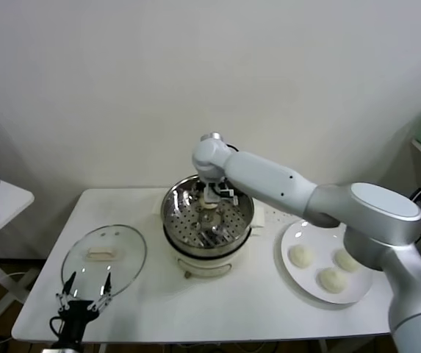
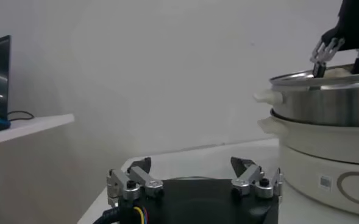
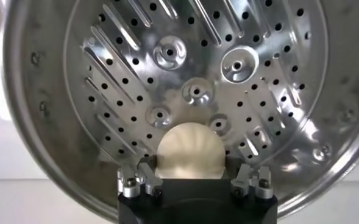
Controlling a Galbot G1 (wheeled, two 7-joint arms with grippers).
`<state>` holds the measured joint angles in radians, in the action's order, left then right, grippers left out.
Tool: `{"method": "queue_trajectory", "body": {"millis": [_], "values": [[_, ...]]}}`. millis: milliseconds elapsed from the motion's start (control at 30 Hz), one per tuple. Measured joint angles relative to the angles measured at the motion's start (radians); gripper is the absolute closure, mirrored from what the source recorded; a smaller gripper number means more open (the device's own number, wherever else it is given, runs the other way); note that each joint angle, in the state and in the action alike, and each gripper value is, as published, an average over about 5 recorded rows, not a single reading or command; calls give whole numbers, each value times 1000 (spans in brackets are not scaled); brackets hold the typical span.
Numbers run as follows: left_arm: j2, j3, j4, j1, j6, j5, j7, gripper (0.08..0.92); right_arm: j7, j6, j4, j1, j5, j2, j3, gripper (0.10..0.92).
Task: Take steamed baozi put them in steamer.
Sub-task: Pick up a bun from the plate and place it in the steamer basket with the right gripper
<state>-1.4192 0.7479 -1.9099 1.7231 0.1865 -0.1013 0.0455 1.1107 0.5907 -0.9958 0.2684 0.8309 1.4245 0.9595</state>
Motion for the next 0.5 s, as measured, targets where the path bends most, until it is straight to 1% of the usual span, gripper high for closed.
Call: {"method": "queue_trajectory", "body": {"millis": [100,167,333,500], "values": [[0,1,2,0,2,0,-1,177,-2,2,15,-11,13,9,-5,303],[-1,1,3,0,3,0,-2,177,-5,3,23,-16,16,13,-6,288],[-4,0,8,-1,3,0,-3,177,-10,4,35,-24,16,18,-9,216],[-7,0,11,-4,2,0,-4,177,-6,7,37,-20,7,17,-16,203]]}}
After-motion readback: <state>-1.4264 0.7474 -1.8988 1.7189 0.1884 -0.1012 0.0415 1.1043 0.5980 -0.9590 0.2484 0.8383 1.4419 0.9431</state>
